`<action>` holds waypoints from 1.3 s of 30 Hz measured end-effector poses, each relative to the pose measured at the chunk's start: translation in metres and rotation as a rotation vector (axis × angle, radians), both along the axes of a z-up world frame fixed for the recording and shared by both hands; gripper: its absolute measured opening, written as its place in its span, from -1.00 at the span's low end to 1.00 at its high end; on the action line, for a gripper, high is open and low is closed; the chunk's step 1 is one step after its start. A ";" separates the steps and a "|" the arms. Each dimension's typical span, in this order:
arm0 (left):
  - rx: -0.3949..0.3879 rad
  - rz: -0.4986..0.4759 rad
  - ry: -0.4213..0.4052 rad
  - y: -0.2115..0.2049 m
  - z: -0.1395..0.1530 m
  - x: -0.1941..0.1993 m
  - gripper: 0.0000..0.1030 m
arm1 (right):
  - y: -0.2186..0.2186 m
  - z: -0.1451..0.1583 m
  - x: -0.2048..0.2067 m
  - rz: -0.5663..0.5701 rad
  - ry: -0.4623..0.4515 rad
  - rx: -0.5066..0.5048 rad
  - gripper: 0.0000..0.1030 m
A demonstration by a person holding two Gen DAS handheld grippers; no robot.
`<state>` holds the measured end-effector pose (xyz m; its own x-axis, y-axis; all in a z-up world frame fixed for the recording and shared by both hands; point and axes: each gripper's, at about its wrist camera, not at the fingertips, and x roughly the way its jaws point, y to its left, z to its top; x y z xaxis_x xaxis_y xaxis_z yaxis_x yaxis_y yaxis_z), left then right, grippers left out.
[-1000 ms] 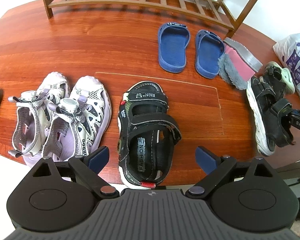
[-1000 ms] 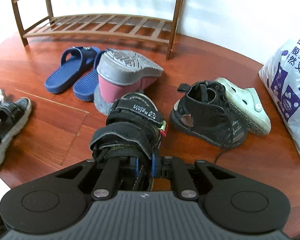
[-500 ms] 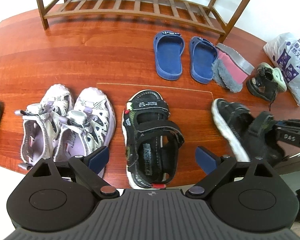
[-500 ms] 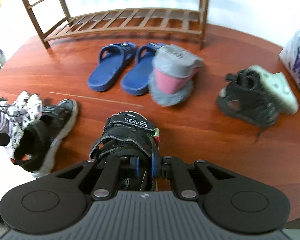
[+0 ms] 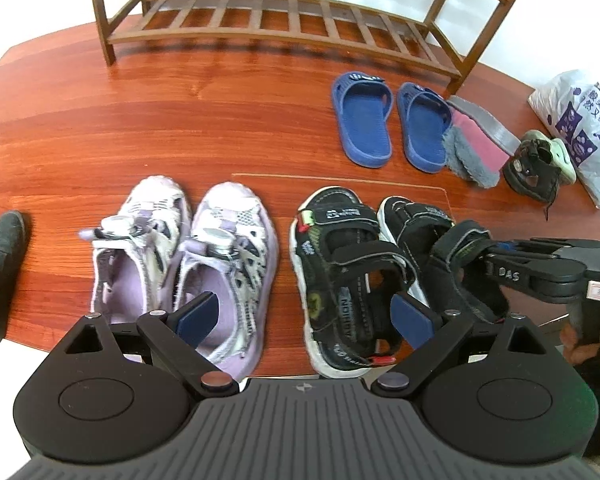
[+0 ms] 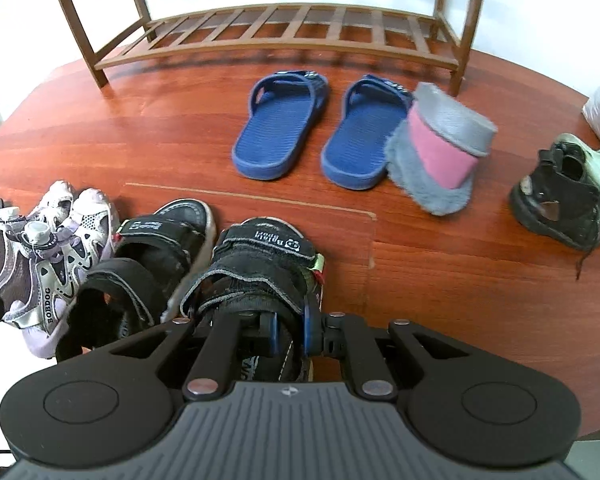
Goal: Organize scattered shoes
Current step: 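Lower the sandal beside the first black sandal and open the right tool, then move the left tool to the pink fur-lined boot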
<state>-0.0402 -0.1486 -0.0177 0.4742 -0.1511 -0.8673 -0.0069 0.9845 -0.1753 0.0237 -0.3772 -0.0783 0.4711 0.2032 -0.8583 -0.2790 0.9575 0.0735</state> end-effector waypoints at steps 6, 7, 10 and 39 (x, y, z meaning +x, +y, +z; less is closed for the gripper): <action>-0.016 0.006 -0.022 0.008 0.004 -0.003 0.83 | 0.018 -0.005 -0.001 0.037 0.007 -0.036 -0.56; -0.021 0.007 -0.025 0.008 0.004 -0.003 0.82 | 0.019 -0.005 0.000 0.041 0.014 -0.039 -0.55; -0.025 -0.002 -0.031 0.006 0.005 -0.002 0.83 | 0.020 -0.004 -0.002 0.049 0.048 -0.038 -0.36; -0.064 -0.069 -0.089 -0.158 0.034 0.072 0.93 | -0.155 0.048 0.012 0.057 0.061 -0.052 0.69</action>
